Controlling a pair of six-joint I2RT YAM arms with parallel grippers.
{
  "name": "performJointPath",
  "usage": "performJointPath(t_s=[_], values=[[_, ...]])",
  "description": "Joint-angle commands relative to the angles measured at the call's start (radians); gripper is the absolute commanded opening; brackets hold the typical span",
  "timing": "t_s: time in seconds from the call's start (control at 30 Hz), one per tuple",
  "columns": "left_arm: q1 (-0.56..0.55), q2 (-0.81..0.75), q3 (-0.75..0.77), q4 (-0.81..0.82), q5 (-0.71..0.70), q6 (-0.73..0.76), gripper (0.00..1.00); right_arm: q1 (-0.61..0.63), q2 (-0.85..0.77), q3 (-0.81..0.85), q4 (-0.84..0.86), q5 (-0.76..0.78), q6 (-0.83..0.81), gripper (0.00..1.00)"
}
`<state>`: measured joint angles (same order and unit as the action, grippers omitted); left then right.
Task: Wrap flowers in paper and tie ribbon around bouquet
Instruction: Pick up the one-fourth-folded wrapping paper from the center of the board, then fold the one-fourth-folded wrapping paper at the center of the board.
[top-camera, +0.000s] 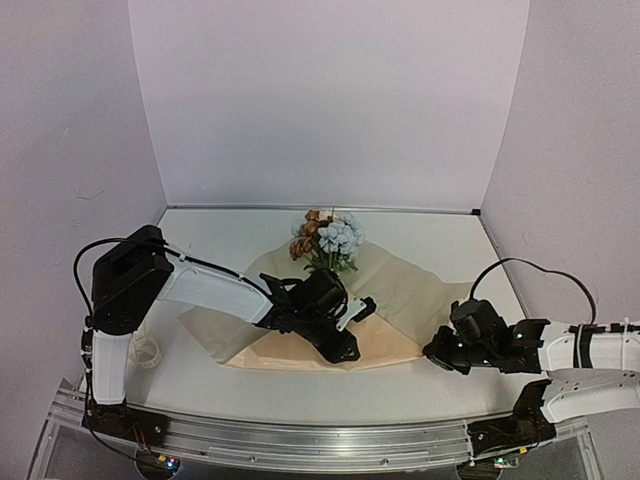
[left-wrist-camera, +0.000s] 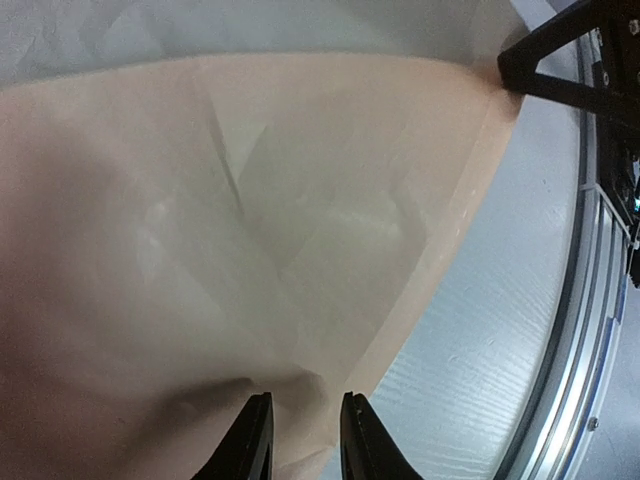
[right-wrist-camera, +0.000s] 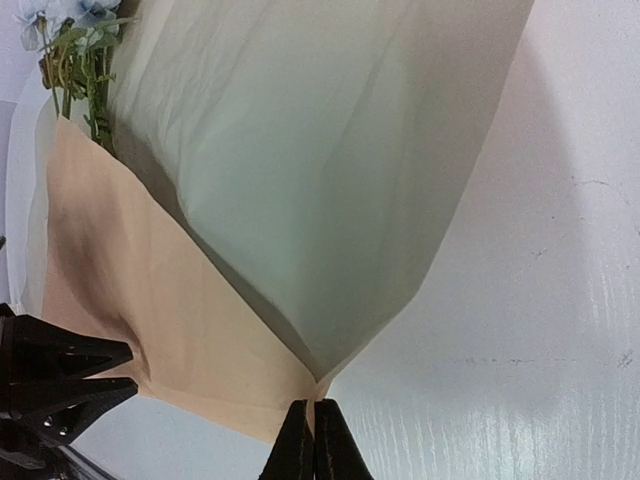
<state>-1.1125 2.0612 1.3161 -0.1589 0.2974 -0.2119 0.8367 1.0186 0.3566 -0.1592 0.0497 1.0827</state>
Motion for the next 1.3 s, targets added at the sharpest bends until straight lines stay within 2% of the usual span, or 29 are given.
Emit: performJointPath(t_s=[0.0,0.37,0.6,0.83,1.17,1.27], values=[[-0.036,0.041,0.103,0.004,-0.029,0.042,0.25,0.007,-0.024,0.038,-0.105,-0.011,-0.044,0.0],[-0.077,0.156,0.199,-0.053,-0.055,0.106,0.21,0.006,-0.081,0.063,-0.186,0.002,-0.077,0.0],[-0.079,0.145,0.189,-0.038,-0.077,0.105,0.19,0.01,-0.101,0.104,-0.259,0.009,-0.131,0.0],[-0.054,-0.032,0.063,0.014,-0.095,0.046,0.24,0.014,-0.118,0.164,-0.394,0.041,-0.236,0.0],[0.017,-0.292,-0.291,0.076,-0.019,-0.091,0.23,0.014,-0.162,0.204,-0.573,0.117,-0.373,0.0],[0.019,-0.29,-0.261,0.072,-0.016,-0.055,0.22,0.015,-0.16,0.202,-0.571,0.1,-0.382,0.0]])
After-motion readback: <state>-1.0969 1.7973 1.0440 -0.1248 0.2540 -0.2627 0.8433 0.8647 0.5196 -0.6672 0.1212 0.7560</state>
